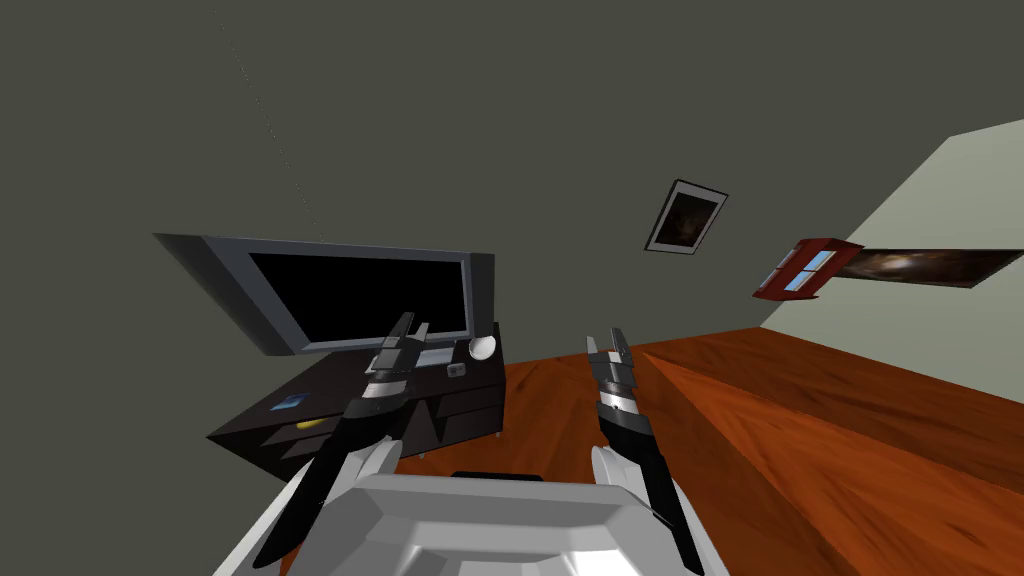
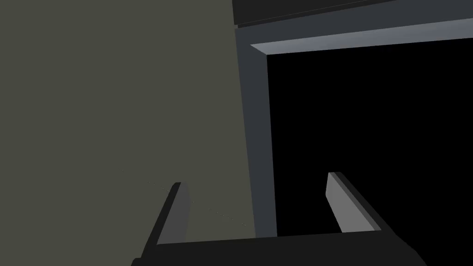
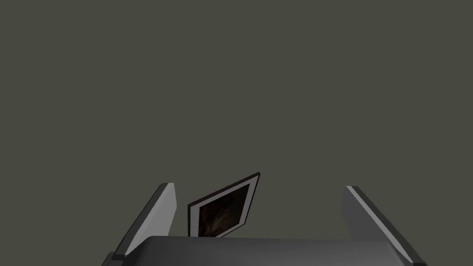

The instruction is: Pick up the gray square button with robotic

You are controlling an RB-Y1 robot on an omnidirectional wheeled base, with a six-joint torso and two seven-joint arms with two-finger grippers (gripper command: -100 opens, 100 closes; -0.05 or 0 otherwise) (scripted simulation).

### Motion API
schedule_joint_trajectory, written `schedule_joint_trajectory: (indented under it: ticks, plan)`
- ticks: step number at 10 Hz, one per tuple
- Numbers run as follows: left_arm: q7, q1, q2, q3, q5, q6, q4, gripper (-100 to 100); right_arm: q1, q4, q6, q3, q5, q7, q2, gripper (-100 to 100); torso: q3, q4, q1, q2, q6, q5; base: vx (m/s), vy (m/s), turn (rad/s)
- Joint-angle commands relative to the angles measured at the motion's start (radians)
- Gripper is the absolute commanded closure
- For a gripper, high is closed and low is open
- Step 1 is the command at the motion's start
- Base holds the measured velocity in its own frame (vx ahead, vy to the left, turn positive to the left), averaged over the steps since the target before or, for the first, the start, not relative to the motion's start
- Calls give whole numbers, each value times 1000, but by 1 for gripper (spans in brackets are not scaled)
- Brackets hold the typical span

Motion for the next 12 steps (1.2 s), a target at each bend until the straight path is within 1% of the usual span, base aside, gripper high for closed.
schedule_joint_trajectory:
  ticks: [1, 4, 7, 8, 10, 11, 12]
  plan:
    - [9, -12, 31, -1, 5, 29, 13, -100, 0, 0, 0, 0, 0, 0, 0, 0, 0, 0, 0, 0, 0, 0, 5, 8, -26]
    - [31, -40, 63, -5, 19, 97, 42, -100, 0, 0, 0, 0, 0, 0, 0, 0, -1, 0, 2, -1, 0, 0, 11, 24, -26]
    - [62, -80, 87, -10, 38, 191, 81, -100, 0, 0, 0, 0, 0, 0, 0, 0, -1, 0, 2, -1, 0, 0, 11, 28, -35]
    - [62, -80, 87, -10, 38, 195, 81, -100, 0, 0, 0, 0, 0, 0, 0, 0, -1, 0, 2, -1, 0, 1, 9, 19, -15]
    - [87, -112, 97, -14, 53, 261, 112, -100, 0, 0, 0, 0, 0, 0, 0, 0, -1, 0, 1, -1, 0, 0, 12, 23, -32]
    - [87, -112, 97, -14, 53, 274, 112, -100, 0, 0, 0, 0, 0, 0, 0, 0, -1, 0, 2, -1, 0, 0, 12, 26, -22]
    - [101, -130, 100, -16, 61, 312, 129, -100, 0, 0, 0, 0, 0, 0, 0, 0, -1, 0, 2, -1, 0, 0, 13, 23, -32]
